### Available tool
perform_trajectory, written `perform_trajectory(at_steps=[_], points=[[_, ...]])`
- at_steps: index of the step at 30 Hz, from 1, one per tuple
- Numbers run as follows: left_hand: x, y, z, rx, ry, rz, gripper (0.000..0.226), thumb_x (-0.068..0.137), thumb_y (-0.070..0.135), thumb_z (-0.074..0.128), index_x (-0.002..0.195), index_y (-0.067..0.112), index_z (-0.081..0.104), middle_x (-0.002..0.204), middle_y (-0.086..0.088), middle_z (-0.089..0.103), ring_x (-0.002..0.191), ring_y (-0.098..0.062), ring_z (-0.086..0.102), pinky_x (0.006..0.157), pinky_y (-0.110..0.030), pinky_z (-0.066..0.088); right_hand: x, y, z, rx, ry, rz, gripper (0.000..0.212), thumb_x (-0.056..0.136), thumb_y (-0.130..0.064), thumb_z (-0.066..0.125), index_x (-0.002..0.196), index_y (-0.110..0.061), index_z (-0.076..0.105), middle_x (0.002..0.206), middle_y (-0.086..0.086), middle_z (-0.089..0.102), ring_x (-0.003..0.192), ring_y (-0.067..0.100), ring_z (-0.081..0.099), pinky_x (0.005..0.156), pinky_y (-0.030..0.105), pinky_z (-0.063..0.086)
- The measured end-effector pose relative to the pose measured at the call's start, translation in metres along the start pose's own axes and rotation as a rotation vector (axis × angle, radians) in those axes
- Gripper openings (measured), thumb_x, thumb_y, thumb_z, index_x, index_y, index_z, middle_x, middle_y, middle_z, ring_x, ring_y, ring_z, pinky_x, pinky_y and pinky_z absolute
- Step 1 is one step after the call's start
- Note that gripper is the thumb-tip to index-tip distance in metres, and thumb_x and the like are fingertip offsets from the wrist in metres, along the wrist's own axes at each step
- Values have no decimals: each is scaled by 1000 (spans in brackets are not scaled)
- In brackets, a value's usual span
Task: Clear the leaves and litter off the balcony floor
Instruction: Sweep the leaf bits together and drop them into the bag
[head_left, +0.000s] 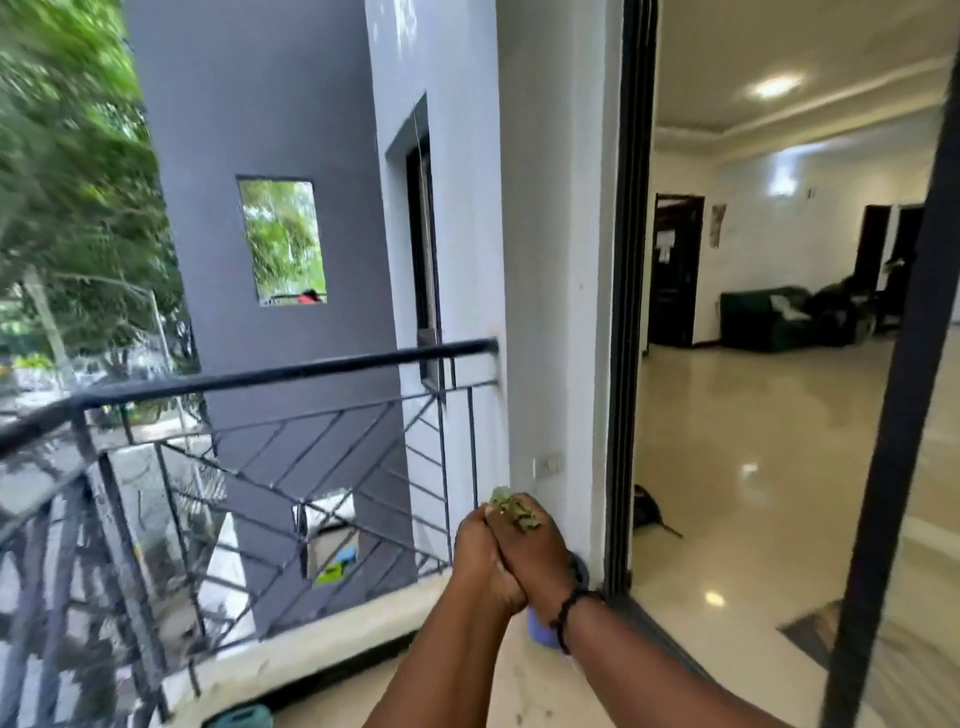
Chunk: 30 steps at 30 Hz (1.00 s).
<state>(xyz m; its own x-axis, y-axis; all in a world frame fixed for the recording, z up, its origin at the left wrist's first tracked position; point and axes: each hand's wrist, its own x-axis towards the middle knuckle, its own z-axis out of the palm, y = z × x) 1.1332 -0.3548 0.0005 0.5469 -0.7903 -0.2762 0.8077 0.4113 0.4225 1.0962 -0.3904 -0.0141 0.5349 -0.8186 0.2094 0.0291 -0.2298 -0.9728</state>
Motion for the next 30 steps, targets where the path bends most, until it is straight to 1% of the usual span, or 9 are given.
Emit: perform_trajectory(at_steps=[5, 7, 12, 16, 20, 24, 26, 28, 30], points=[[0, 57, 34, 55, -80, -14, 17, 94, 20, 49, 81, 13, 57, 72, -7, 55, 72, -20, 54, 74, -30, 43, 13, -59, 25, 138, 90, -46, 9, 77, -16, 72, 80, -20, 64, 74, -3, 71, 79, 18, 68, 82, 37, 56], [5, 79, 46, 26, -99, -61, 22, 95, 20, 46, 80, 11, 58, 72, -8, 54, 74, -21, 53, 75, -30, 42, 22, -79, 39, 202, 119, -58, 14, 74, -16, 75, 82, -19, 65, 74, -3, 71, 78, 18, 69, 83, 41, 57], [17, 106, 77, -30, -224, -179, 19, 91, 17, 48, 76, 11, 57, 65, -7, 53, 65, -20, 53, 66, -26, 42, 46, -110, 51, 362, 193, -31, 35, 64, -19, 82, 95, -22, 67, 83, 4, 74, 85, 25, 70, 87, 46, 57], [50, 101, 95, 5, -251, -214, 34, 92, 18, 44, 68, 7, 64, 61, -9, 61, 52, -23, 61, 56, -25, 49, 76, -110, 39, 402, 225, -2, 37, 75, -6, 81, 104, -23, 66, 90, 5, 74, 86, 22, 70, 80, 33, 57], [103, 90, 122, -11, -230, -236, 31, 99, 26, 45, 77, 10, 60, 67, -10, 62, 59, -25, 62, 59, -29, 47, 128, -102, 15, 415, 173, -18, 44, 79, -3, 78, 113, -27, 62, 100, 9, 71, 83, 17, 67, 70, 22, 53], [176, 87, 146, 22, -185, -213, 33, 98, 37, 48, 79, 11, 57, 74, -10, 57, 68, -26, 59, 65, -30, 47, 207, -78, 0, 487, 33, -17, 54, 81, 6, 71, 124, -23, 57, 102, 12, 67, 91, 24, 66, 82, 31, 54], [209, 90, 159, 1, -138, -223, 33, 96, 35, 49, 75, 11, 58, 75, -8, 57, 72, -24, 57, 68, -29, 44, 246, -68, -1, 522, 7, -10, 59, 74, 5, 71, 124, -21, 56, 97, 10, 66, 89, 24, 65, 80, 32, 54], [235, 98, 179, -47, -126, -229, 32, 93, 35, 49, 71, 13, 58, 70, -5, 57, 70, -20, 55, 65, -22, 43, 286, -67, -1, 599, -30, -6, 63, 61, -2, 60, 123, -16, 56, 90, 8, 65, 83, 24, 62, 74, 30, 52], [261, 106, 191, -152, -132, -230, 35, 92, 34, 48, 66, 13, 56, 64, -3, 55, 62, -16, 53, 52, -17, 43, 321, -68, 3, 641, -54, -5, 65, 56, -3, 51, 119, -13, 57, 88, 11, 63, 81, 25, 60, 70, 26, 54]])
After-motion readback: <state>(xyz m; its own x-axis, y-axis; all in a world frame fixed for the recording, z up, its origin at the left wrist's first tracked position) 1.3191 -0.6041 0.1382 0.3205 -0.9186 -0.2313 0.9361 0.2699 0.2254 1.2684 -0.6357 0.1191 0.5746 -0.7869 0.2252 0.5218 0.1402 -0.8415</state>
